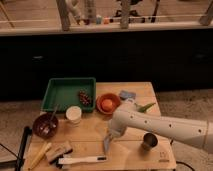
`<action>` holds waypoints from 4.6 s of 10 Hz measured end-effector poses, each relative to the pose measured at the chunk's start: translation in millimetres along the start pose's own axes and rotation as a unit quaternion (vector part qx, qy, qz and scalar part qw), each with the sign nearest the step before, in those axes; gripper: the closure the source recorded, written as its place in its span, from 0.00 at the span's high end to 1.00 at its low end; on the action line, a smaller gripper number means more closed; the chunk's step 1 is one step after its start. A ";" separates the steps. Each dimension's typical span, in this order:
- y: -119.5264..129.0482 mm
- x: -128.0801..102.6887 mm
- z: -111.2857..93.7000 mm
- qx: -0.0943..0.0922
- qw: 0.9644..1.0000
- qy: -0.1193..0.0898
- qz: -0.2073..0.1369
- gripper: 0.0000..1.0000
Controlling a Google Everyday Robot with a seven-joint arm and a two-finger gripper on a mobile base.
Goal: Wipe table surface with towel
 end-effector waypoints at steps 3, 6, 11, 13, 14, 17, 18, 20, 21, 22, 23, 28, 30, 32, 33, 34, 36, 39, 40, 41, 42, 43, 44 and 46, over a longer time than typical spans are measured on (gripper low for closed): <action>-15.6 24.4 -0.3 0.001 1.000 0.012 0.016 0.00; -43.9 3.8 13.6 0.003 1.000 0.003 0.000 0.00; -44.7 -56.0 24.6 0.007 0.998 -0.040 -0.057 0.00; -17.9 -64.1 20.9 0.005 0.997 -0.046 -0.058 0.00; -4.7 -58.5 17.5 0.006 0.998 -0.044 -0.049 0.00; 18.5 -12.3 0.4 0.020 1.000 -0.024 -0.003 0.00; 15.5 -0.6 -2.7 0.025 1.000 -0.018 0.006 0.00; -4.3 21.4 -5.8 0.034 0.999 -0.008 0.017 0.00; -15.8 24.0 -3.5 0.035 0.999 -0.007 0.016 0.00; -28.9 19.9 0.5 0.036 0.999 -0.008 0.010 0.00; -38.1 12.8 4.1 0.035 0.999 -0.011 0.003 0.00; -62.4 -58.4 24.2 0.017 0.996 -0.049 -0.076 0.00; -50.5 -66.8 23.0 0.005 0.995 -0.053 -0.087 0.00; -34.5 -51.2 14.1 0.000 0.996 -0.043 -0.078 0.00; -28.0 -39.2 10.0 -0.001 0.997 -0.037 -0.071 0.00; -20.8 -19.8 4.0 -0.001 0.998 -0.026 -0.060 0.00; -22.7 7.9 -1.3 0.004 0.999 -0.011 -0.046 0.00; -49.1 20.6 3.7 0.013 0.999 0.000 -0.037 0.00; -58.9 14.2 8.2 0.013 0.999 -0.002 -0.040 0.00; -68.3 4.1 12.3 0.014 0.999 -0.007 -0.046 0.00; -78.9 -13.5 17.6 0.015 0.998 -0.018 -0.059 0.00; -81.2 -22.4 19.6 0.015 0.997 -0.026 -0.068 0.00; -79.7 -35.3 20.4 0.015 0.996 -0.037 -0.082 0.00; -58.5 -53.1 19.0 -0.002 0.993 -0.049 -0.105 0.00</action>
